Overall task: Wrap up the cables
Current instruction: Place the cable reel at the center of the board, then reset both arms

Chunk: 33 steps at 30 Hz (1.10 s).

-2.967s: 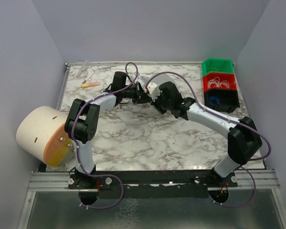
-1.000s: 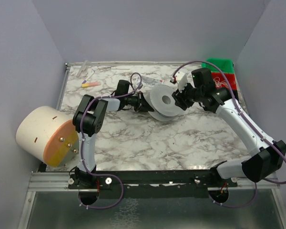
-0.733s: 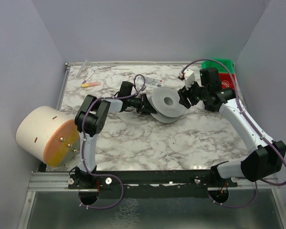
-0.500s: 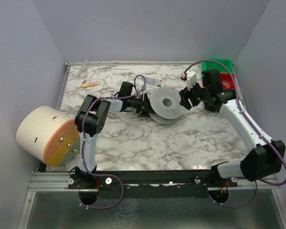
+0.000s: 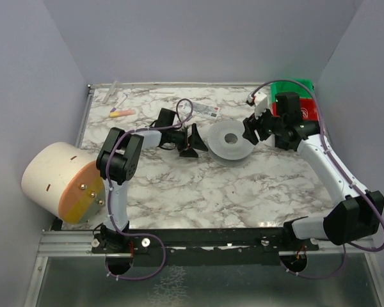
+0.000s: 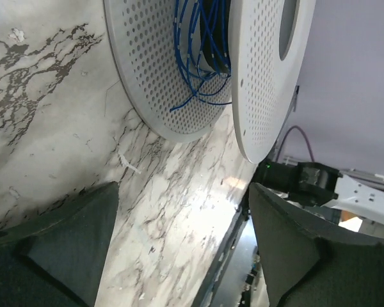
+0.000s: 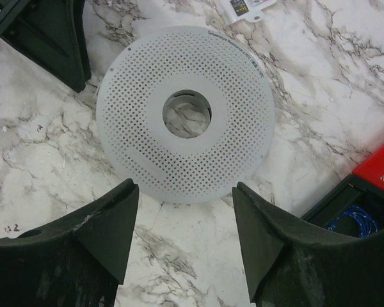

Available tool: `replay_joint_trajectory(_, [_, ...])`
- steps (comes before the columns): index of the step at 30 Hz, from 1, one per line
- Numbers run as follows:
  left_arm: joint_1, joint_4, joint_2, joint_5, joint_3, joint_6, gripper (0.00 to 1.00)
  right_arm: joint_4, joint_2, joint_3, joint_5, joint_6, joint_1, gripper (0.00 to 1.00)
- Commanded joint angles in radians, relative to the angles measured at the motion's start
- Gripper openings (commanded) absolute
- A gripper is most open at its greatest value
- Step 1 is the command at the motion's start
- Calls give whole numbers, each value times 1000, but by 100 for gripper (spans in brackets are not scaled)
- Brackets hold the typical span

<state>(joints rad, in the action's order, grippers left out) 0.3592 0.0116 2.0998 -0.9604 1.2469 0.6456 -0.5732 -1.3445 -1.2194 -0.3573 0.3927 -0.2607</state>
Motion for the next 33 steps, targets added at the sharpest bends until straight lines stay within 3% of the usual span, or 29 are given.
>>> replay_joint_trajectory(1, [-13, -156, -28, 126, 11, -161, 85, 20, 25, 19, -16, -8, 10, 66])
replay_joint_trajectory(4, [-23, -213, -47, 141, 25, -212, 88, 30, 29, 26, 0, -7, 15, 73])
replay_joint_trajectory(5, [-27, -242, -55, 145, 39, -239, 89, 32, 32, 28, 1, -11, 20, 81])
replay_joint_trajectory(6, [-30, -272, -64, 147, 57, -265, 95, 36, 34, 30, -2, -18, 24, 96])
replay_joint_trajectory(7, [-33, -309, -75, 150, 76, -296, 99, 38, 38, 29, -3, -24, 30, 99])
replay_joint_trajectory(13, [-71, -451, -217, 201, 145, -439, 99, 58, 118, 49, 10, -26, 55, 100])
replay_joint_trajectory(19, [-132, -770, -382, 305, 332, -752, 99, 77, 294, 123, 59, 46, 57, 100])
replay_joint_trajectory(24, [-179, -770, -650, 556, 271, -874, 99, 97, 440, 175, 135, -92, 57, 100])
replay_joint_trajectory(27, [-181, -700, -847, 700, 153, -895, 99, 117, 531, 197, 222, -174, 57, 100])
replay_joint_trajectory(30, [-183, -591, -1067, 761, -32, -930, 99, 126, 622, 216, 308, -213, 57, 100])
replay_joint_trajectory(33, [-189, -622, -1174, 795, -106, -937, 99, 91, 703, 241, 303, -182, 57, 100])
